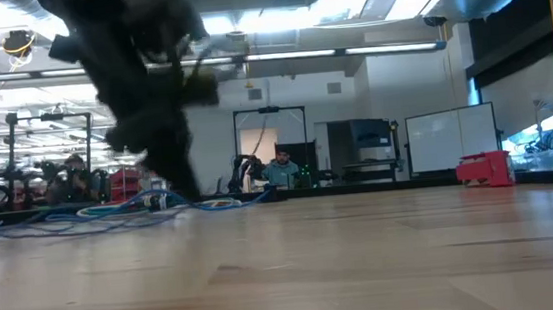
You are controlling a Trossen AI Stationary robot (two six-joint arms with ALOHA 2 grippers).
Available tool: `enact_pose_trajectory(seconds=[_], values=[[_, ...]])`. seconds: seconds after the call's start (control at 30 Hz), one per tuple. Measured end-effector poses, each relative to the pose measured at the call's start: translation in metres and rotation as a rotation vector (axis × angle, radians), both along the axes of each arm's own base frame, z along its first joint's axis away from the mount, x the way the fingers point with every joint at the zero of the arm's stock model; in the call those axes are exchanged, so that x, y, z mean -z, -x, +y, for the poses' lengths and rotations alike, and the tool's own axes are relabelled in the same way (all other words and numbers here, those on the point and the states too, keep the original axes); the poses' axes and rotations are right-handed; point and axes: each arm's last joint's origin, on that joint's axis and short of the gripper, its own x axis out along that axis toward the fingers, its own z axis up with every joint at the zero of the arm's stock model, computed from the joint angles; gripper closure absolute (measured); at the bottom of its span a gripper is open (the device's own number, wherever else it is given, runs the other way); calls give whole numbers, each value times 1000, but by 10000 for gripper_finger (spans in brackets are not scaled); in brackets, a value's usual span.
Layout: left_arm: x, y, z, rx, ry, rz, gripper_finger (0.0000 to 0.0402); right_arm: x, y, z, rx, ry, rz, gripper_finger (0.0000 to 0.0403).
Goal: Coil cords
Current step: Coil the blue wire onto the spool
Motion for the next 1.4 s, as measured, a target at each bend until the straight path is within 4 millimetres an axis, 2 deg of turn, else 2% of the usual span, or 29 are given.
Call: enact_pose_trajectory(seconds=[0.1,0.2,0.4,0.47,0.6,0.8,0.9,1.0,1.1,1.23,1.4], values=[[10,3,0,-30,-3,82,399,-1,1,0,1,4,-4,395],[12,4,0,-37,-8,101,392,0,1,0,2,10,15,395],[-1,6,1,1,-6,76,328,4,-1,0,3,12,48,395],[-12,5,0,18,-2,79,298,4,-1,0,4,11,46,395],[-45,3,-4,33,20,75,247,4,-1,0,5,11,48,395],[-92,14,-15,63,32,44,220,6,-1,0,5,11,66,395],[-112,19,-19,83,33,-55,219,6,-1,0,5,11,66,395],[-135,16,-23,139,-29,-269,219,6,-1,0,5,11,71,395],[-146,3,-30,229,-100,-515,219,7,-2,0,4,11,77,395],[-146,-12,-34,304,-199,-765,219,12,-5,0,-4,-4,107,395],[-140,-24,-25,285,-252,-850,219,30,-22,2,-33,-21,207,395]])
